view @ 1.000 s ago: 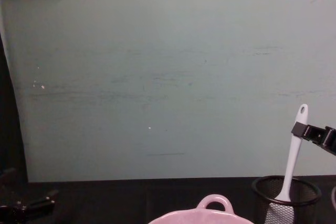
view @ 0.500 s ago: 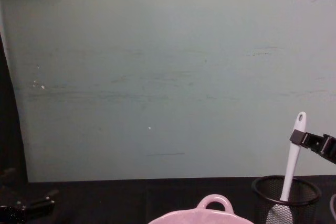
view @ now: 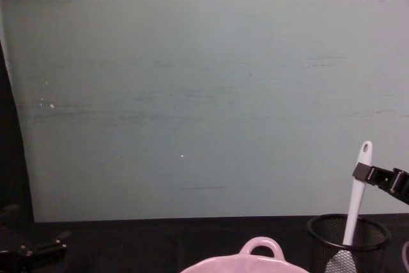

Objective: Use the one hand to pick up the spoon and stir the clear water in the bowl.

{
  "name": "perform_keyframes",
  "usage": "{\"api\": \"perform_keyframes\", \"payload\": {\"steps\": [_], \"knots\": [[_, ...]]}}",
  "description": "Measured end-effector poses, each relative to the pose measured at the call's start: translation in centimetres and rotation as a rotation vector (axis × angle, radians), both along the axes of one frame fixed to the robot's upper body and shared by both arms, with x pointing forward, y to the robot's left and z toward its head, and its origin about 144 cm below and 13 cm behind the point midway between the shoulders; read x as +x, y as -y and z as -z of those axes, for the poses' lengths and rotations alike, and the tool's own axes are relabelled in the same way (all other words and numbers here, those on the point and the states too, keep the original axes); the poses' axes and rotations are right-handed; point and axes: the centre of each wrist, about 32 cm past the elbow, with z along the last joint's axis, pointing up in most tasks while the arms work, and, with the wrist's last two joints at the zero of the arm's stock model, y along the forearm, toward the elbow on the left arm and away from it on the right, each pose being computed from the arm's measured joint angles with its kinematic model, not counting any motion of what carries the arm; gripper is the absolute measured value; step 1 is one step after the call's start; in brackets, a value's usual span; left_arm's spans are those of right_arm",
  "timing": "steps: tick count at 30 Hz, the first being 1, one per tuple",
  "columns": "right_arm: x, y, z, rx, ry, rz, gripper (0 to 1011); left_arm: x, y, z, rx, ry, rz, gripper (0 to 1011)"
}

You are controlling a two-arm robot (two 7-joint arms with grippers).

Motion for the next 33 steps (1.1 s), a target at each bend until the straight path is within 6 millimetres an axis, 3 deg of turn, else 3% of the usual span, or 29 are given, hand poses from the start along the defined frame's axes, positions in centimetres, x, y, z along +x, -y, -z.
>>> {"api": "perform_keyframes", "payload": {"steps": [11, 26, 32, 33], "knots": [[0.0, 0.01, -0.01, 0.0, 0.001, 0.001, 137, 0.0, 0.0, 0.0, 0.0, 0.0, 0.0, 1005], [0.02, 0.02, -0.06, 0.0, 0.003, 0.002, 627, 0.0, 0.0, 0.0, 0.0, 0.0, 0.0, 1005], [0.02, 0.01, -0.08, 0.0, 0.004, 0.002, 774, 0.0, 0.0, 0.0, 0.0, 0.0, 0.0, 1005], [0.02, 0.01, -0.08, 0.0, 0.004, 0.002, 837, 0.0, 0.0, 0.0, 0.0, 0.0, 0.0, 1005]]}}
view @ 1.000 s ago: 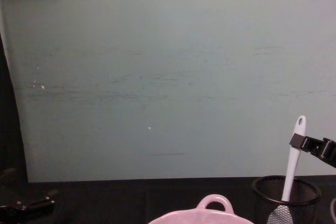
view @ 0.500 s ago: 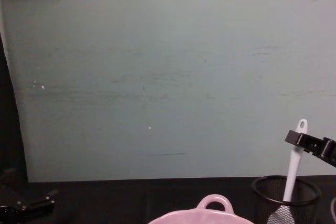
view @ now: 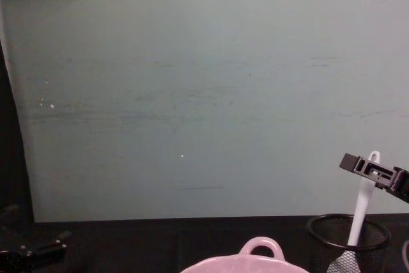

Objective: Use the one hand to pick up the spoon and stir the clear water in the bowl.

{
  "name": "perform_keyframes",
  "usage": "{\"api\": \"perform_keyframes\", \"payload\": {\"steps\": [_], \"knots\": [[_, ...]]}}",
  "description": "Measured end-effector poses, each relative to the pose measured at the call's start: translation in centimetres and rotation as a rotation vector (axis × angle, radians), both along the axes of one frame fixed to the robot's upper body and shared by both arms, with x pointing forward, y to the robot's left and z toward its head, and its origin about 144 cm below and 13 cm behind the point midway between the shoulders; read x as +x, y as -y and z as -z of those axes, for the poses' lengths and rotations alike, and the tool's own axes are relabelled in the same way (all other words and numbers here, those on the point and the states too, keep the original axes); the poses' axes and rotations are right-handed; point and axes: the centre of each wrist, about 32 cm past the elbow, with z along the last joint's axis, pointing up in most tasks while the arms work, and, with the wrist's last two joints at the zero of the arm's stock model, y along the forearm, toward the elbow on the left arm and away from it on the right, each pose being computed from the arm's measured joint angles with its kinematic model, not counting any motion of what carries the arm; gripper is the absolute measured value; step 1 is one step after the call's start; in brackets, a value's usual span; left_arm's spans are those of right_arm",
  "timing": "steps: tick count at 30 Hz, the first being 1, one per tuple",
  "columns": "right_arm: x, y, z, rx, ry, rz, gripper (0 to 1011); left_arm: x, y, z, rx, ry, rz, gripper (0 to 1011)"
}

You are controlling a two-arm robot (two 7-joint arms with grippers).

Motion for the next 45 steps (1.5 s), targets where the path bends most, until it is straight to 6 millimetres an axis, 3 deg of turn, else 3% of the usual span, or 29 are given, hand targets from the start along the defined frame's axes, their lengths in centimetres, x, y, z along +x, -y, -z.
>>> {"api": "perform_keyframes", "payload": {"steps": [8, 22, 45], "knots": [[0.0, 0.0, 0.0, 0.0, 0.0, 0.0, 1002, 0.0, 0.0, 0.0, 0.0, 0.0, 0.0, 1005], [0.0, -0.2, -0.1, -0.023, 0.014, 0.004, 1003, 0.0, 0.0, 0.0, 0.0, 0.0, 0.0, 1005], [-2.2, 0.4, -0.3, -0.305, 0.121, 0.125, 1003, 0.0, 0.0, 0.0, 0.0, 0.0, 0.0, 1005]]}}
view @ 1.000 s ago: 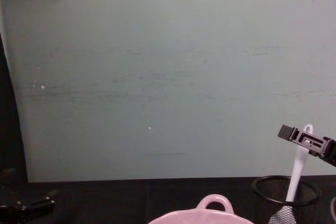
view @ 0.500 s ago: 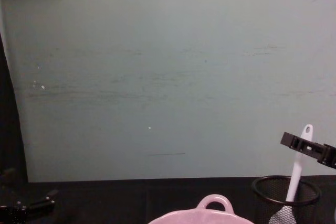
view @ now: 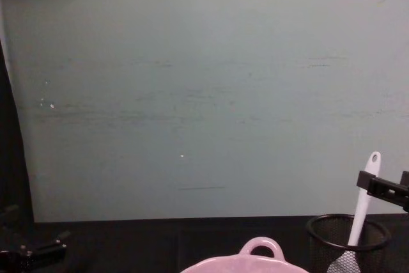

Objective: Use the one hand to pick up the spoon and stir the clear water in the bowl.

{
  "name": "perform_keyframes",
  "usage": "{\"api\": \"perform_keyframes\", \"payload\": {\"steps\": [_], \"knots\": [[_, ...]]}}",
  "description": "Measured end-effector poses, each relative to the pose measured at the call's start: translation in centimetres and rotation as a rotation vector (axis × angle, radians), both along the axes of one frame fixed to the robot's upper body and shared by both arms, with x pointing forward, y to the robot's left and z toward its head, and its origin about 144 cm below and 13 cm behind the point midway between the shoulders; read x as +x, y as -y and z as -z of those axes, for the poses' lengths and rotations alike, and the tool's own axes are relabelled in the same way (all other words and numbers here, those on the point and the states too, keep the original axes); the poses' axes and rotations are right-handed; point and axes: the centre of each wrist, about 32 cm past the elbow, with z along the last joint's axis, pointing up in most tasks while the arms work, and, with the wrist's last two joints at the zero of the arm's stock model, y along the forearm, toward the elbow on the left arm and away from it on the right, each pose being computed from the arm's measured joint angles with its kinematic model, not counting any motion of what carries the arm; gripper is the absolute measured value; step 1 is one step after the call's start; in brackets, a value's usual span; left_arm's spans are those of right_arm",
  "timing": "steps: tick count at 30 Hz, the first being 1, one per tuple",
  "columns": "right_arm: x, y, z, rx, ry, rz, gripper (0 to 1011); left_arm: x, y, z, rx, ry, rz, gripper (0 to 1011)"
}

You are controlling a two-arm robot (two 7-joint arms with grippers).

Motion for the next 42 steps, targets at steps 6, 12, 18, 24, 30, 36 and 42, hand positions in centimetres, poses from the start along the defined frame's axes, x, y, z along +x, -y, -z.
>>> {"api": "perform_keyframes", "payload": {"steps": [6, 12, 18, 24, 30, 36, 42], "knots": [[-1.6, 0.1, -0.5, -0.081, 0.049, 0.022, 1003, 0.0, 0.0, 0.0, 0.0, 0.0, 0.0, 1005], [-3.5, 0.7, -0.6, -0.139, 0.079, 0.057, 1003, 0.0, 0.0, 0.0, 0.0, 0.0, 0.0, 1005], [-5.0, 2.0, 0.1, -0.152, 0.068, 0.113, 1003, 0.0, 0.0, 0.0, 0.0, 0.0, 0.0, 1005], [-5.9, 3.3, 1.2, -0.176, 0.074, 0.172, 1003, 0.0, 0.0, 0.0, 0.0, 0.0, 0.0, 1005], [-6.7, 3.9, 2.5, -0.209, 0.076, 0.215, 1003, 0.0, 0.0, 0.0, 0.0, 0.0, 0.0, 1005], [-6.6, 4.1, 2.9, -0.197, 0.066, 0.226, 1003, 0.0, 0.0, 0.0, 0.0, 0.0, 0.0, 1005], [-6.6, 4.1, 3.0, -0.195, 0.066, 0.225, 1003, 0.0, 0.0, 0.0, 0.0, 0.0, 0.0, 1005]]}}
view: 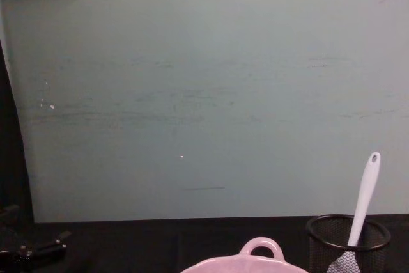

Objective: Use the one hand to pick up the spoon and stir the clear water in the bowl.

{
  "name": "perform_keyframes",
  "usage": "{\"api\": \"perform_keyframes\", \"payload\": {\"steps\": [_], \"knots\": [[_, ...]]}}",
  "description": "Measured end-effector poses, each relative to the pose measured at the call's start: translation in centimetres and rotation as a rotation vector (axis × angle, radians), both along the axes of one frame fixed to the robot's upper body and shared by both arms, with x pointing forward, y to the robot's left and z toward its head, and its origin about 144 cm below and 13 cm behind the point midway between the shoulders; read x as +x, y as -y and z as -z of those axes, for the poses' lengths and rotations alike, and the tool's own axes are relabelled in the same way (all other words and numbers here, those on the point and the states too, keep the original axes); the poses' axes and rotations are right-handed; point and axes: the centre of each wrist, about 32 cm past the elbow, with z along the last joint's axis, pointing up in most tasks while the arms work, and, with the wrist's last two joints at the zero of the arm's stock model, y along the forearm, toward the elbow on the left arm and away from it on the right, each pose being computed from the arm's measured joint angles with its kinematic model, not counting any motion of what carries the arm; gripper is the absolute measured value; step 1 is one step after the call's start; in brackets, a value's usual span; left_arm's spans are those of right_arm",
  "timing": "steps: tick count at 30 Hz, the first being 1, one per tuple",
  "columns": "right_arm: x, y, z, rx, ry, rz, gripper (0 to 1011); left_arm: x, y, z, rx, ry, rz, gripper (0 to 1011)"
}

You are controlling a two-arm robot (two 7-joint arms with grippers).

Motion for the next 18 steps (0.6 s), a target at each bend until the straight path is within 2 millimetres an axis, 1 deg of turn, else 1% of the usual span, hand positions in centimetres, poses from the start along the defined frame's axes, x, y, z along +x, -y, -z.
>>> {"api": "perform_keyframes", "payload": {"steps": [18], "knots": [[-0.01, -0.07, -0.08, -0.003, 0.001, -0.005, 1003, 0.0, 0.0, 0.0, 0.0, 0.0, 0.0, 1005]]}}
